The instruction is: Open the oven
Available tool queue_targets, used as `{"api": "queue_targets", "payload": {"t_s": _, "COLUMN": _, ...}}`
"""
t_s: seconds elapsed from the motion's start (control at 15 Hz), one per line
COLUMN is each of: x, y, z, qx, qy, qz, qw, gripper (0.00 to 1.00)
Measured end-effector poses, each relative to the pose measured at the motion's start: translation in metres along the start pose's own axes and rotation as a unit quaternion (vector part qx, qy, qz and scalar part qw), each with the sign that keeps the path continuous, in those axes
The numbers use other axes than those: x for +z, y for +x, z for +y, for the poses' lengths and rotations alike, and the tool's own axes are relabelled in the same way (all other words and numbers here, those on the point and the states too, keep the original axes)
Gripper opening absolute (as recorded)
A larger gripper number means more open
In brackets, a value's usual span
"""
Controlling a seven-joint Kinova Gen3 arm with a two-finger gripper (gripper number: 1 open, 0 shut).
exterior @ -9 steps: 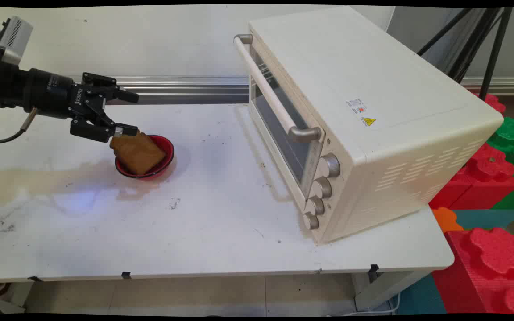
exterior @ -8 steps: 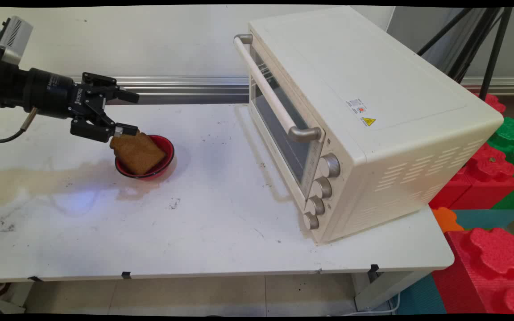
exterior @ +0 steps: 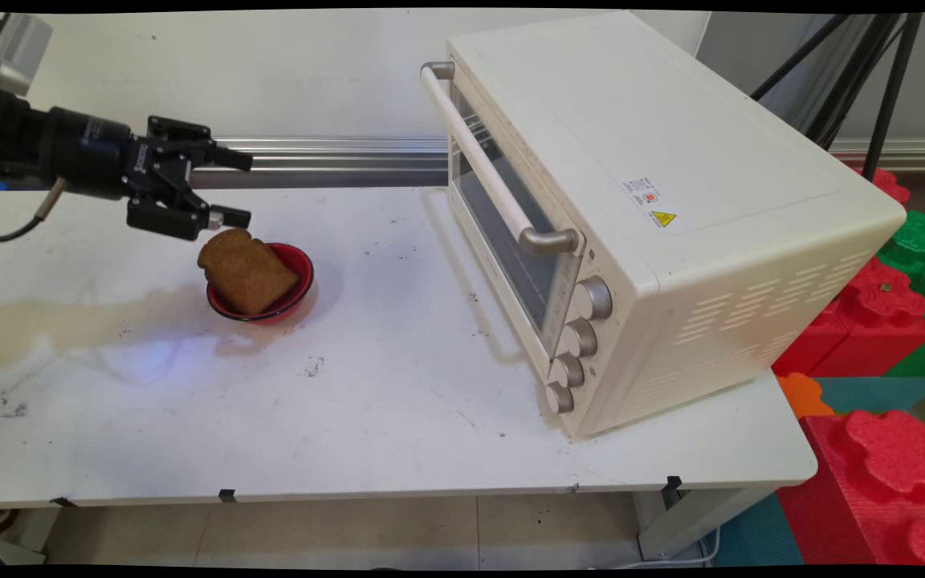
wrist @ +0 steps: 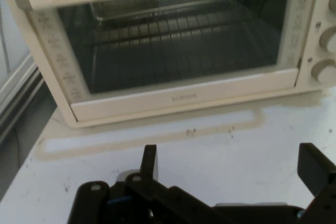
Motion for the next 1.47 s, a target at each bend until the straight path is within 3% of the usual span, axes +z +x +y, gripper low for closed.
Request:
{"api": "queue_targets", "payload": {"t_s": 0.87, "x": 0.008, "y": 0.048, "z": -0.012, "qx": -0.010, "qy": 0.009, "qz": 0.057, "qw": 0.9983, "gripper": 1.00}}
{"api": "queue_targets", "payload": {"t_s": 1.47, "x": 0.042, "y": 0.084, "z": -0.024, "qx": -0.025, "qy": 0.018, "qz": 0.092, "qw": 0.9953, "gripper": 1.00}}
